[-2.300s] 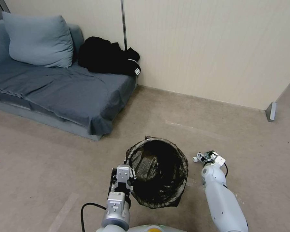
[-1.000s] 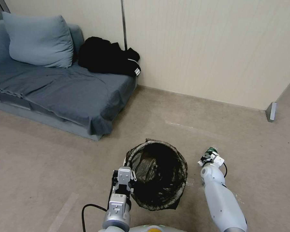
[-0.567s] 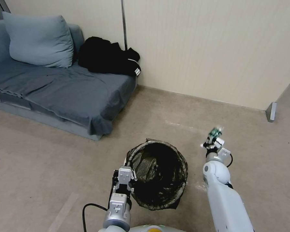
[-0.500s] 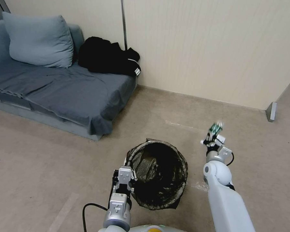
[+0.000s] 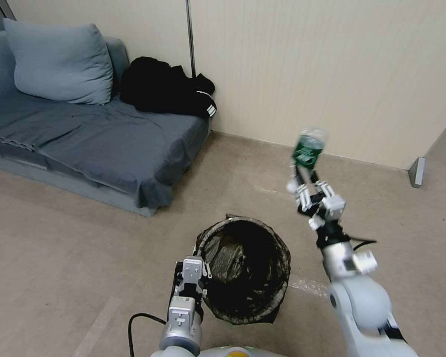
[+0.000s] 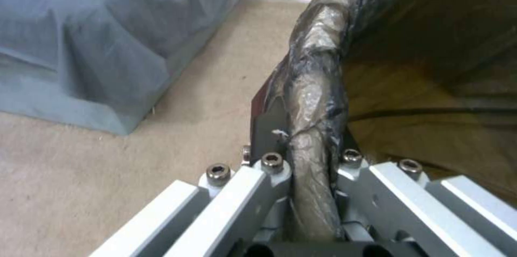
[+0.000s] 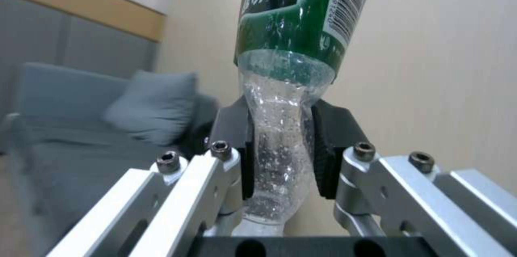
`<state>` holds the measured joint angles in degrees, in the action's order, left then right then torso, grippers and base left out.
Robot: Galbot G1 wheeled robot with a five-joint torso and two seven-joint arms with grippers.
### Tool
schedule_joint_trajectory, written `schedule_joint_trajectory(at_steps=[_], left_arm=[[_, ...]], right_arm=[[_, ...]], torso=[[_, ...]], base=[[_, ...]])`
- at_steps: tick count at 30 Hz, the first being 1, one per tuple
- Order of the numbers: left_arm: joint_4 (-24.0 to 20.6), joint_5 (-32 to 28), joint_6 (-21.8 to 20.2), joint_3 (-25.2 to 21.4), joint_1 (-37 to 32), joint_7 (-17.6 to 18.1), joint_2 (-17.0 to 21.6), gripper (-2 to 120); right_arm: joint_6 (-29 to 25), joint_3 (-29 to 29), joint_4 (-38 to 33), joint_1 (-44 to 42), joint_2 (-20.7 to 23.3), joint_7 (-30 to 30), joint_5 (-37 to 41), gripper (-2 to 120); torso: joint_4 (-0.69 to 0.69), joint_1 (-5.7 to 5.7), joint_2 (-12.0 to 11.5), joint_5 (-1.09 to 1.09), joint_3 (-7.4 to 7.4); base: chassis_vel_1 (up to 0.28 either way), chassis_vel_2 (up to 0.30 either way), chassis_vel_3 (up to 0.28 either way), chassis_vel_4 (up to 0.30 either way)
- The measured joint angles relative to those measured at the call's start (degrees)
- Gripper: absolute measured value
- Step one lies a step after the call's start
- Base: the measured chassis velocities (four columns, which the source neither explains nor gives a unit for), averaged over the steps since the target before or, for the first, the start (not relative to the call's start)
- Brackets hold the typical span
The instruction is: Pick up the trash bin, then pick up the garbage from the floor and place it into the trash bin.
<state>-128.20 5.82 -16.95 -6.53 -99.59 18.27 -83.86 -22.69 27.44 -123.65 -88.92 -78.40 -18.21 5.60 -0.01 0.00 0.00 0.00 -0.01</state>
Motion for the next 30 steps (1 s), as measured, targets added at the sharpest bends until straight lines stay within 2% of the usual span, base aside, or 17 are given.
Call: schedule_joint_trajectory(at_steps=[5,10,25,27,28,29,30], left_arm=[[-0.5,-1.1,-0.7,-0.4,1.5,0.0,-0.2,0],[-0.6,-1.5,-1.0,-0.8,2.3,0.0,-0.3,0],[-0.8,-1.8,-1.1,-0.7,2.6,0.0,-0.5,0],[-0.8,-1.7,-1.2,-0.6,2.6,0.0,-0.5,0],[-0.9,-1.7,-1.2,-0.5,2.5,0.0,-0.6,0],[-0.9,-1.7,-1.2,-0.4,2.5,0.0,-0.6,0],[-0.9,-1.6,-1.2,-0.3,2.4,0.0,-0.6,0]], right_arm=[[-2.3,-3.7,-0.3,-5.2,2.0,-0.5,-3.1,19],[-4.3,-6.7,2.8,-8.7,2.8,-0.5,-6.4,19],[-6.1,-5.7,9.9,-10.1,1.4,-1.1,-7.3,18],[-6.3,-5.8,10.5,-10.1,1.2,-1.0,-7.5,22],[-6.5,-5.8,11.1,-10.1,1.0,-1.0,-7.9,28],[-6.6,-5.9,11.3,-10.1,1.0,-1.0,-7.9,28],[-6.8,-6.0,11.7,-10.1,0.8,-0.9,-8.2,34]], torso=[[0.01,0.00,0.0,0.00,0.00],[0.01,0.00,0.0,0.01,0.00],[0.01,0.00,0.0,0.00,0.00],[0.01,0.00,0.0,0.00,0.00],[0.01,0.00,0.0,0.00,0.00],[0.01,0.00,0.0,0.00,0.00],[0.01,0.00,0.0,0.00,0.00]], base=[[0.000,0.000,0.000,0.000],[0.000,0.000,0.000,0.000],[0.000,0.000,0.000,0.000],[0.000,0.000,0.000,0.000],[0.000,0.000,0.000,0.000],[0.000,0.000,0.000,0.000],[0.000,0.000,0.000,0.000]])
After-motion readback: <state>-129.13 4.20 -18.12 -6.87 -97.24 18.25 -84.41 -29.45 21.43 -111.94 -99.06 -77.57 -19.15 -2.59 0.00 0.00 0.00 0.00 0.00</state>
